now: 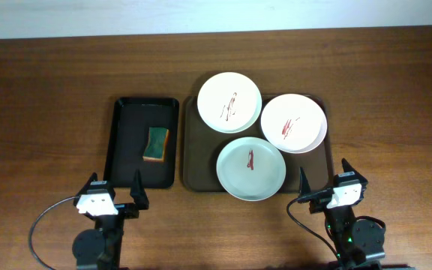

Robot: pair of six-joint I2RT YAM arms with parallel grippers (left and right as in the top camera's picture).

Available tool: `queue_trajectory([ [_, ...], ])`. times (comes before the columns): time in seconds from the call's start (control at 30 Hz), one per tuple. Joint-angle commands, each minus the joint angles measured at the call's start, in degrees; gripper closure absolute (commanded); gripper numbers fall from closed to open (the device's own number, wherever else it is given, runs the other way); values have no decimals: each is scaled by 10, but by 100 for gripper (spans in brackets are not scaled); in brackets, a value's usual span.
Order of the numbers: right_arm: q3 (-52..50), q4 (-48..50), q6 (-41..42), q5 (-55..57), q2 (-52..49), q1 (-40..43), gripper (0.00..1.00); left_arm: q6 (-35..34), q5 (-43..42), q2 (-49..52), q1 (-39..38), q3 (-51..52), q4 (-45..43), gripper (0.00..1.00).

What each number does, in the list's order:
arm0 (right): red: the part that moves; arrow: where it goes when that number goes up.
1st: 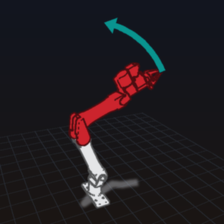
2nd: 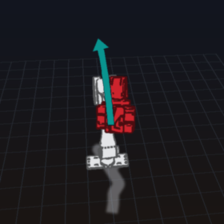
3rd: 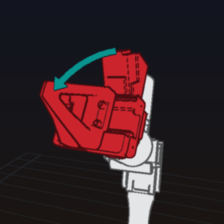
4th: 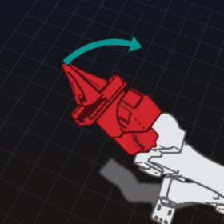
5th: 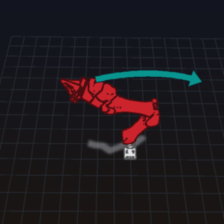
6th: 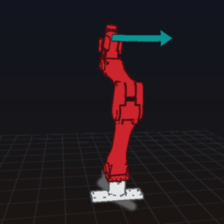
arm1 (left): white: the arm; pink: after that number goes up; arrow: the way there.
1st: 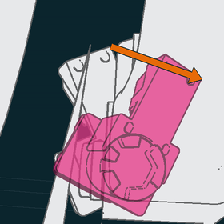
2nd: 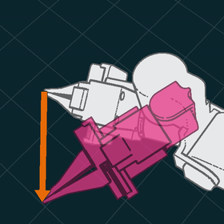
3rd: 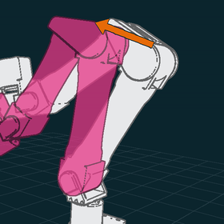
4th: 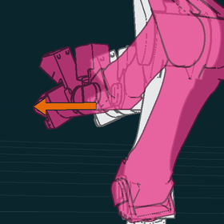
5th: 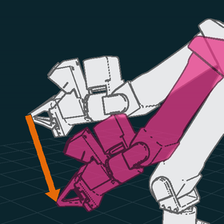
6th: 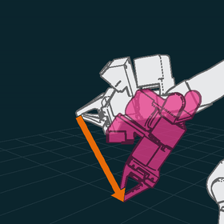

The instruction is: Clean dirty plates on tray and stack at the side

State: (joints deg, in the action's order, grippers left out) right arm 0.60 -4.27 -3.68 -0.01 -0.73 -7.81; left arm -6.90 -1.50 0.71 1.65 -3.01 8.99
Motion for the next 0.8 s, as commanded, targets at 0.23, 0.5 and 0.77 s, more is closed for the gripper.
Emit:
queue_trajectory([
  [0.23,-3,1,-4,2,4,-4,1,-5,-13,149,2,-145,42,1],
  [0.5,29,-32,-3,-11,2,-4,1,-5,-13,344,2,-273,104,1],
  [0.77,161,-176,52,-7,-89,-4,1,-5,-13,494,2,-386,166,1],
])
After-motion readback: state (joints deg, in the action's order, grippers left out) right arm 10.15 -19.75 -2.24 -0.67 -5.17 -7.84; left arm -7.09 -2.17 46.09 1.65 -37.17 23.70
